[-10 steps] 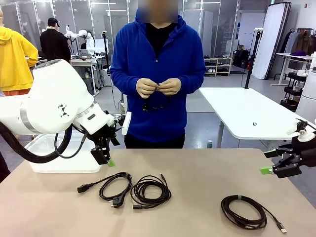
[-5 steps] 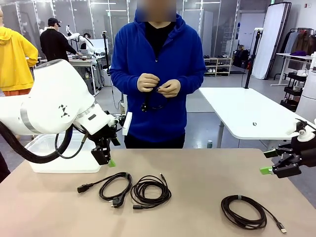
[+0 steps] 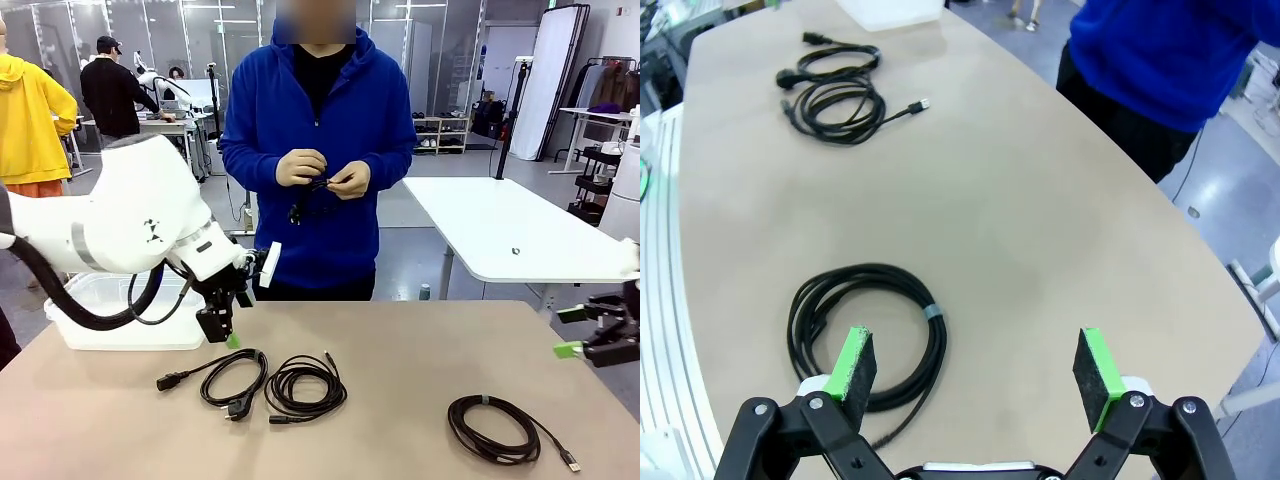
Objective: Organize and store the cables.
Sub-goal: Place the Power Cable into the Organizing box.
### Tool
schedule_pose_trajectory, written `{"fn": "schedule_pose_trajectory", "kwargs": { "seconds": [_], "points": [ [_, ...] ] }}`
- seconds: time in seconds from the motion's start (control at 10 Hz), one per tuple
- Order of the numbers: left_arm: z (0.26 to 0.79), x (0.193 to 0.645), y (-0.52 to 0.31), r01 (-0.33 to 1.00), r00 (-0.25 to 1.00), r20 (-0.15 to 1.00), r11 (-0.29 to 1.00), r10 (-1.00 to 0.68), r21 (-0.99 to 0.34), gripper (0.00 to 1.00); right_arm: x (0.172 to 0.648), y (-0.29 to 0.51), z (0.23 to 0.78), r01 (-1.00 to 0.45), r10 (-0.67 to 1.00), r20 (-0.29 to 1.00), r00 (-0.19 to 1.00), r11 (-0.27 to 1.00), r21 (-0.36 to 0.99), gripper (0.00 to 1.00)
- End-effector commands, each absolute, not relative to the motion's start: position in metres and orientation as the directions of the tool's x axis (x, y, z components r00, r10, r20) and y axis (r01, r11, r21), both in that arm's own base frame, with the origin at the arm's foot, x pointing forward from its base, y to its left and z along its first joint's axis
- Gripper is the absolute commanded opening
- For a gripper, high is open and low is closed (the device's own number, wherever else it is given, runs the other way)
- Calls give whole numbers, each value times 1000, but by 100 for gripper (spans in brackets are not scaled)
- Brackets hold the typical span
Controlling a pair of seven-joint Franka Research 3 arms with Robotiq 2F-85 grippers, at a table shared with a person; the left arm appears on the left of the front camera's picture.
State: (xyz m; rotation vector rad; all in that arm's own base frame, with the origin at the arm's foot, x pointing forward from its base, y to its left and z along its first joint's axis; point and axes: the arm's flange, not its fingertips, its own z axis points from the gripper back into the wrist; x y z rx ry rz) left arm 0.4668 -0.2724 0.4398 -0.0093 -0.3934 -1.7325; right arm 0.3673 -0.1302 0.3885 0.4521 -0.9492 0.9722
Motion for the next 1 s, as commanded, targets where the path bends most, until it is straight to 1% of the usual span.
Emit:
{"fn": "schedule_pose_trajectory", "kwargs": {
  "seconds": [0.0,0.1,0.3,0.4,0.5,0.6,0.8,0.9],
  "points": [
    [436,491,-281,968,-175,179,-136,-968,212,100,352,-156,384,-866,492,851,181,490,-99,100],
    [427,501,-283,971,-173,182,-137,-968,197,100,350,-161,380,-866,493,850,185,491,-97,100],
    [407,516,-287,973,-178,165,-149,-970,174,100,346,-160,376,-889,503,856,122,439,-130,100],
    [396,523,-290,973,-183,142,-159,-973,170,100,345,-161,377,-893,490,865,111,432,-130,100],
    [383,531,-292,969,-202,154,-175,-967,173,100,344,-161,378,-900,474,876,88,415,-135,100],
    [370,541,-292,970,-210,147,-187,-967,155,100,346,-157,380,-878,492,857,155,466,-109,100],
    [355,553,-294,964,-254,143,-239,-957,113,100,346,-157,380,-878,492,857,155,466,-109,100],
    [349,559,-297,966,-245,110,-234,-963,108,100,346,-157,380,-878,492,857,155,466,-109,100]
  ]
}}
